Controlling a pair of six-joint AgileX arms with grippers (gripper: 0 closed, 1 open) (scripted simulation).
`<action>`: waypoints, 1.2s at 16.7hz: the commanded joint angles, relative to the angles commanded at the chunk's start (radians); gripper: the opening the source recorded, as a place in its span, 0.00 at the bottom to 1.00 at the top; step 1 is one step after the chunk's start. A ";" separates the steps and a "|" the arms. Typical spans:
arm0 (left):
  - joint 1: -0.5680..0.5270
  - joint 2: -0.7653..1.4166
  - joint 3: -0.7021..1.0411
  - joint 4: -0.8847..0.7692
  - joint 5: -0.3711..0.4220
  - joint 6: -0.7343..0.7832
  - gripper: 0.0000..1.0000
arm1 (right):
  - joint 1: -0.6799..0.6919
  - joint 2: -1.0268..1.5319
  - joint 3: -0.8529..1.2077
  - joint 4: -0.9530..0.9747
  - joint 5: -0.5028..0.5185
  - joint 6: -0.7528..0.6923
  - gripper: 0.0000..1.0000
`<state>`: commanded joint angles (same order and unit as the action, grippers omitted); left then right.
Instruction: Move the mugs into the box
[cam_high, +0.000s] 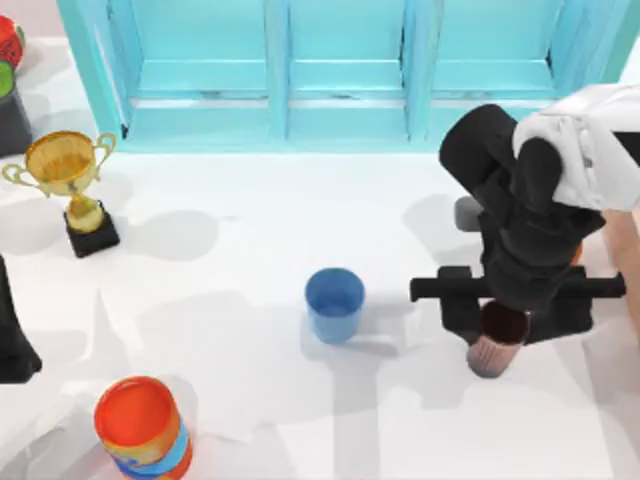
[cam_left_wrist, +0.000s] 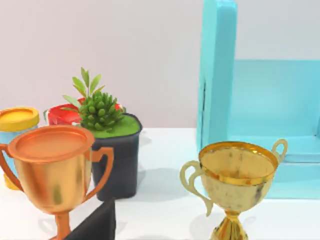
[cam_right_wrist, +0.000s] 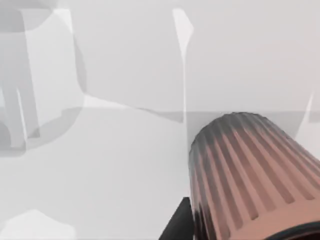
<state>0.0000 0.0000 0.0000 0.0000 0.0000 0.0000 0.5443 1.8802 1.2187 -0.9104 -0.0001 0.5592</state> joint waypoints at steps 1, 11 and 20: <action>0.000 0.000 0.000 0.000 0.000 0.000 1.00 | 0.000 0.000 0.000 0.000 0.000 0.000 0.00; 0.000 0.000 0.000 0.000 0.000 0.000 1.00 | -0.172 -0.138 0.074 -0.215 -0.001 -0.165 0.00; 0.000 0.000 0.000 0.000 0.000 0.000 1.00 | -0.293 -0.240 0.116 -0.360 0.000 -0.296 0.00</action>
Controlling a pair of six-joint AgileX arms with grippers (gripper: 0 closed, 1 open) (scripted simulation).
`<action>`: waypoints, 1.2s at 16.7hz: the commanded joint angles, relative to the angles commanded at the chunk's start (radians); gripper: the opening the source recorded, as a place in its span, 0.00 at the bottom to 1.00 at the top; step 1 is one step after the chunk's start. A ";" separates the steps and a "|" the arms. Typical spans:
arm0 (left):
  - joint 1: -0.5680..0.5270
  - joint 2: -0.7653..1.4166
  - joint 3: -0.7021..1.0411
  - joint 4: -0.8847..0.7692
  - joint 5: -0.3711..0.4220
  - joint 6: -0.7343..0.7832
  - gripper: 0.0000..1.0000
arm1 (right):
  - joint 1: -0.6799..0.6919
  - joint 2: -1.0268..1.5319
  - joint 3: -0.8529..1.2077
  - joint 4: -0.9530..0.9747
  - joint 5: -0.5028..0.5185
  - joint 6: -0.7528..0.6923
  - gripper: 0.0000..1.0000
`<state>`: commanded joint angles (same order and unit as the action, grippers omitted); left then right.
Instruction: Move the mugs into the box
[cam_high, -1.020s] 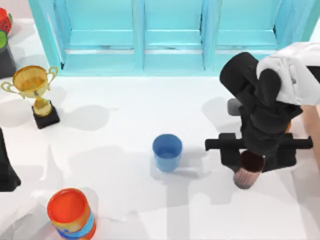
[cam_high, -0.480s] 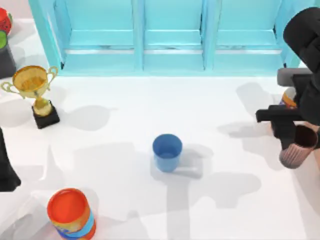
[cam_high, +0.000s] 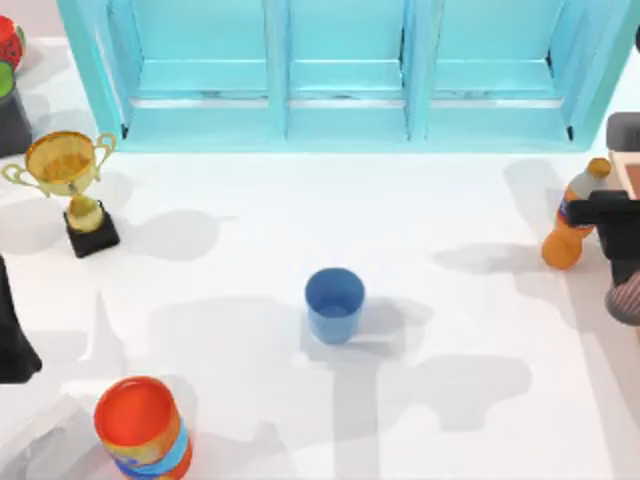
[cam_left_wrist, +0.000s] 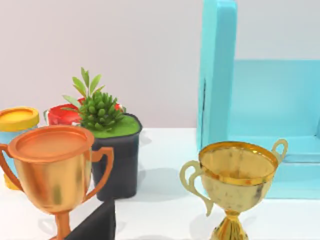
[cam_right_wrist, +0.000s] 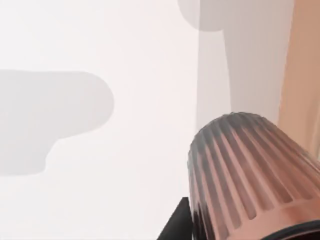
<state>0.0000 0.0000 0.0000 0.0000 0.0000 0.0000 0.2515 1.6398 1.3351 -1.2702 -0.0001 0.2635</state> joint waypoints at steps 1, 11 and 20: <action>0.000 0.000 0.000 0.000 0.000 0.000 1.00 | -0.012 -0.007 -0.001 -0.006 0.001 -0.012 0.00; 0.000 0.000 0.000 0.000 0.000 0.000 1.00 | -0.519 -0.176 -0.043 -0.106 0.014 -0.524 0.00; 0.000 0.000 0.000 0.000 0.000 0.000 1.00 | -0.657 -0.257 -0.068 -0.140 0.021 -0.663 0.00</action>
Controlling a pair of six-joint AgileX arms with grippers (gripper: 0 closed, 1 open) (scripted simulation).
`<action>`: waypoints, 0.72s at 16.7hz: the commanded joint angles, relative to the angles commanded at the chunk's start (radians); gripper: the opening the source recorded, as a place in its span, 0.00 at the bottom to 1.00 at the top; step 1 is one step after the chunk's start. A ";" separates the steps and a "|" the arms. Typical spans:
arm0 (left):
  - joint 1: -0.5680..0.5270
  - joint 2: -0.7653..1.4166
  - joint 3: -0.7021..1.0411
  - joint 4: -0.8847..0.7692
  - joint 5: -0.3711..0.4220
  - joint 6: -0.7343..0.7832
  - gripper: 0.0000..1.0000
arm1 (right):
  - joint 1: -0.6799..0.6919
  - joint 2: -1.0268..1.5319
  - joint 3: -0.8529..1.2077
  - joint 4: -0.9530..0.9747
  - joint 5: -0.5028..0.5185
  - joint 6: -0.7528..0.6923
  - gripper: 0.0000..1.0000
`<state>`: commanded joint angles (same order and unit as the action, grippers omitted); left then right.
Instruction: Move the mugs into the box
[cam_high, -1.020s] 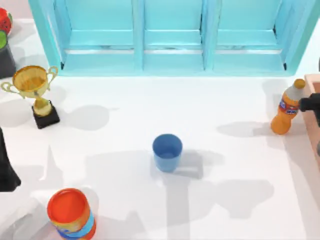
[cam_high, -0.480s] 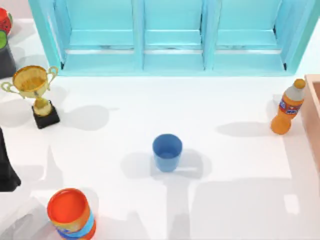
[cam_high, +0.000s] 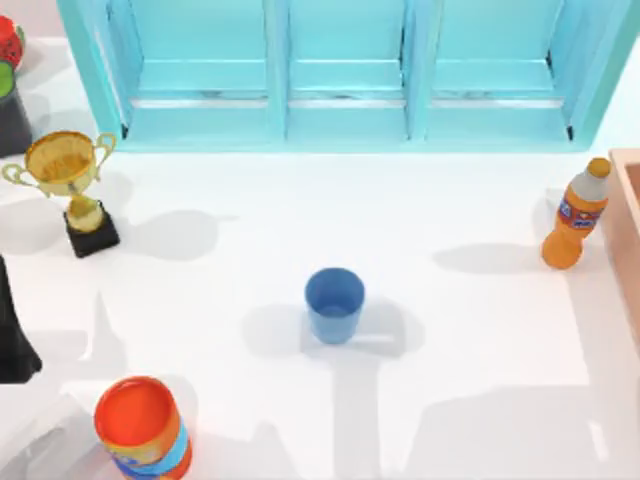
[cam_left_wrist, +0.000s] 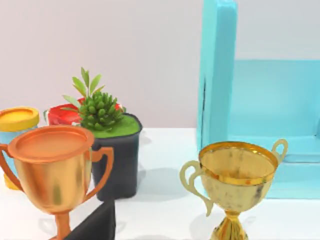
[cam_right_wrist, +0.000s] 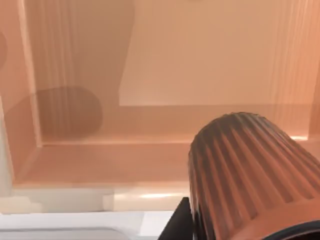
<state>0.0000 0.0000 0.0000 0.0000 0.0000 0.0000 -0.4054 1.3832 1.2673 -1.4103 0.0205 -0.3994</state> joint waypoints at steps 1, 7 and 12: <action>0.000 0.000 0.000 0.000 0.000 0.000 1.00 | 0.000 0.000 -0.003 0.003 0.000 0.000 0.00; 0.000 0.000 0.000 0.000 0.000 0.000 1.00 | -0.001 -0.001 -0.186 0.188 0.000 0.000 0.00; 0.000 0.000 0.000 0.000 0.000 0.000 1.00 | -0.003 0.004 -0.254 0.257 0.000 -0.002 0.00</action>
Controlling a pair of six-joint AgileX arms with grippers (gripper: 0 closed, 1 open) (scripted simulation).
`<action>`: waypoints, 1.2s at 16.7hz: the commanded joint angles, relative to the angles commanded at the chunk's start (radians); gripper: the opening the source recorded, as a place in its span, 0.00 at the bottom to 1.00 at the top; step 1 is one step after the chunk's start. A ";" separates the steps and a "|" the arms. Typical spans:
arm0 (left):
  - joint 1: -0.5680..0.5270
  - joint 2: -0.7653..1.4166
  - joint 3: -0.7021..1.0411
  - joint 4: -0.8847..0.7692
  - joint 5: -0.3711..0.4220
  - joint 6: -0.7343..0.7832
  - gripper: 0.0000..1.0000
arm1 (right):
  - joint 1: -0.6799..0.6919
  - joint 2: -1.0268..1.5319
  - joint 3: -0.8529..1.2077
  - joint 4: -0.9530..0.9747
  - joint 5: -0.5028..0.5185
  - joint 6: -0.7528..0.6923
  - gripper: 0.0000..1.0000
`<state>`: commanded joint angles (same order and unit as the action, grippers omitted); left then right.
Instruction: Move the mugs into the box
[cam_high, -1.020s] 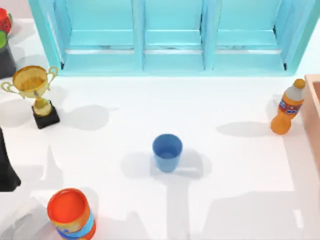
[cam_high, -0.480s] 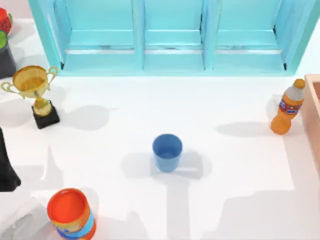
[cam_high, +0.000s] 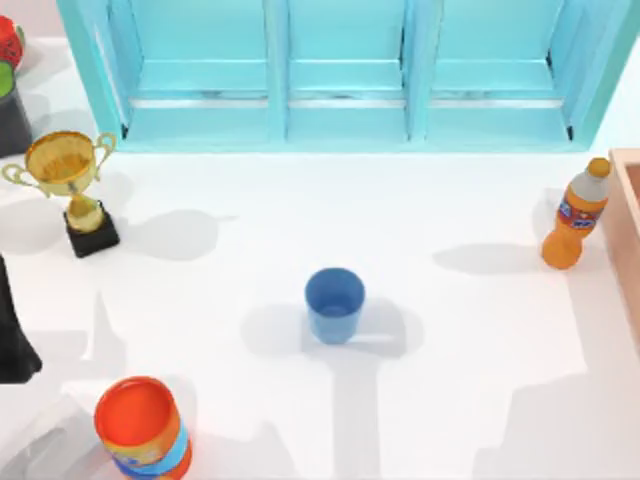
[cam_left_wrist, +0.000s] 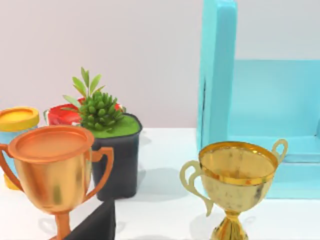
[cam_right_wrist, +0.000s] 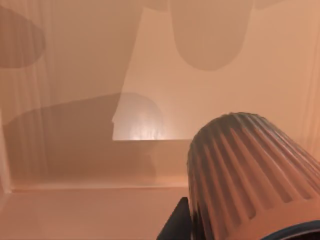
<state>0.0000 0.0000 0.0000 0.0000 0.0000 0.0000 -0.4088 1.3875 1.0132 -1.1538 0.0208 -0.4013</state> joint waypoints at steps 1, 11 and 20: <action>0.000 0.000 0.000 0.000 0.000 0.000 1.00 | 0.000 0.000 0.000 0.000 0.000 0.000 0.00; 0.000 0.000 0.000 0.000 0.000 0.000 1.00 | 0.000 0.000 0.000 0.000 0.000 0.000 0.68; 0.000 0.000 0.000 0.000 0.000 0.000 1.00 | 0.000 0.000 0.000 0.000 0.000 0.000 1.00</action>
<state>0.0000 0.0000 0.0000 0.0000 0.0000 0.0000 -0.4088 1.3875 1.0132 -1.1538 0.0208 -0.4013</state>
